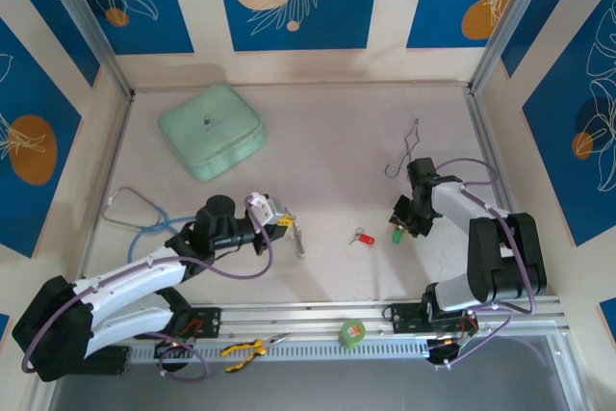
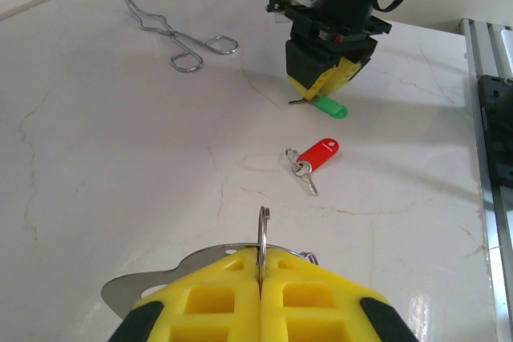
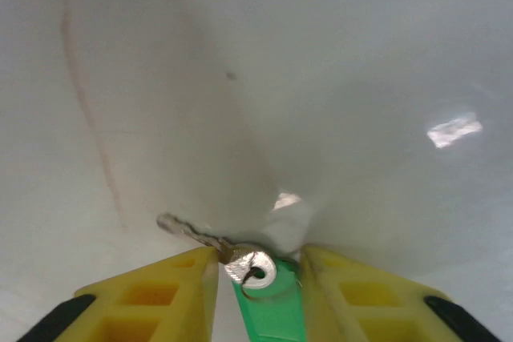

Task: Put the keys on the keyring

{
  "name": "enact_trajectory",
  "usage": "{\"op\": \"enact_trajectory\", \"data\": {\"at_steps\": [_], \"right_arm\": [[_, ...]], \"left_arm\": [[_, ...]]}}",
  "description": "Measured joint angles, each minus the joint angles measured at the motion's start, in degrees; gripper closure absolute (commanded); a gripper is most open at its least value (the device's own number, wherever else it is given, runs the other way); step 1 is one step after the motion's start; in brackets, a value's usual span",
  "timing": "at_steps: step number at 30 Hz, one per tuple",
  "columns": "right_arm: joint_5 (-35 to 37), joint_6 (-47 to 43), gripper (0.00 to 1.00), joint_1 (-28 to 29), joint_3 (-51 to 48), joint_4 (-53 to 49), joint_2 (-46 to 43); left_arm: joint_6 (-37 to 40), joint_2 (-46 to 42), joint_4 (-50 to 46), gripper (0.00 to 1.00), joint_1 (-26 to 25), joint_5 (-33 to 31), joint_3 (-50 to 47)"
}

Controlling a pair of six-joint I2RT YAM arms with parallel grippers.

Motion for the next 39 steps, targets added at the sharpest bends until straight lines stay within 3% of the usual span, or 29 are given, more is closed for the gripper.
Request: {"op": "enact_trajectory", "data": {"at_steps": [6,10,13,17,25,39], "right_arm": [[-0.9,-1.18,0.94,4.61,1.92,-0.59,-0.04],[-0.76,-1.44,0.93,5.7,2.69,-1.27,-0.09],[0.61,-1.6,0.74,5.68,2.91,-2.19,-0.09],[1.75,-1.81,0.69,5.7,3.61,-3.08,-0.09],[2.89,-1.75,0.71,7.15,4.81,-3.1,1.86],[7.41,-1.14,0.85,8.76,5.27,-3.87,4.13]], "left_arm": [[0.0,0.0,0.0,1.0,-0.11,0.0,0.0],[0.0,0.0,0.0,1.0,-0.11,0.0,0.0],[0.02,0.0,0.0,1.0,-0.11,0.0,0.0],[0.02,0.0,0.0,1.0,-0.11,0.0,0.0],[0.72,0.0,0.0,1.0,-0.11,0.0,0.0],[1.07,0.0,-0.39,1.0,-0.11,0.0,0.0]]}}
